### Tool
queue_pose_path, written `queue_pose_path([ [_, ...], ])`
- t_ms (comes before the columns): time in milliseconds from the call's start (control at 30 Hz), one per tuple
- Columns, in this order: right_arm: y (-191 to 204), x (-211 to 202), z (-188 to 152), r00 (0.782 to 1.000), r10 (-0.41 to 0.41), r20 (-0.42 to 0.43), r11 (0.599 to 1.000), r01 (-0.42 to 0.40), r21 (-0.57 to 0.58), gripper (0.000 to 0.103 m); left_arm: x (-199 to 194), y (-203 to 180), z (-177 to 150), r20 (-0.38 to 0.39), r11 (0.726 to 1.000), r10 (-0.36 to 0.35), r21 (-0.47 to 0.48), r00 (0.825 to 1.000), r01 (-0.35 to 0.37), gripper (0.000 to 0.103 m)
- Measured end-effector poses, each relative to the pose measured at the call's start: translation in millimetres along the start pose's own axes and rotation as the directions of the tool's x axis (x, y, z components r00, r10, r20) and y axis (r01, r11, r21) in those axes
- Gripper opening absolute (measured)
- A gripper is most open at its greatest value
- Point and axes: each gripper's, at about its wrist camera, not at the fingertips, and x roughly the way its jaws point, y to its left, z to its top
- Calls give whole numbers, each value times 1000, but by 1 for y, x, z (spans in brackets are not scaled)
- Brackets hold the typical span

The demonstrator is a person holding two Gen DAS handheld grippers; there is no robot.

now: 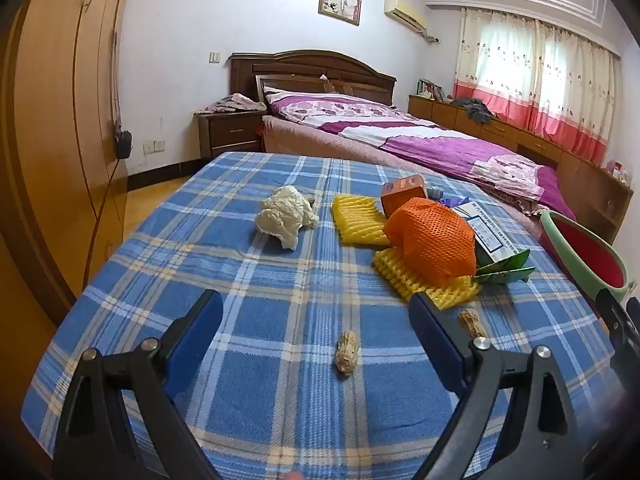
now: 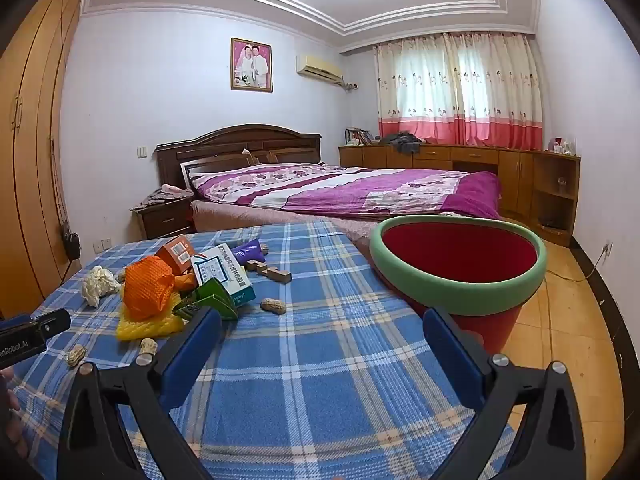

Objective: Collect trash

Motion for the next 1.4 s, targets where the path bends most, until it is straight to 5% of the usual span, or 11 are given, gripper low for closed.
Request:
queue_pose_path([
  [1400,1,1,0,1000,3,1,1000,-3,2,103,1,-1,-2,0,1000,3,1,1000,-3,94],
])
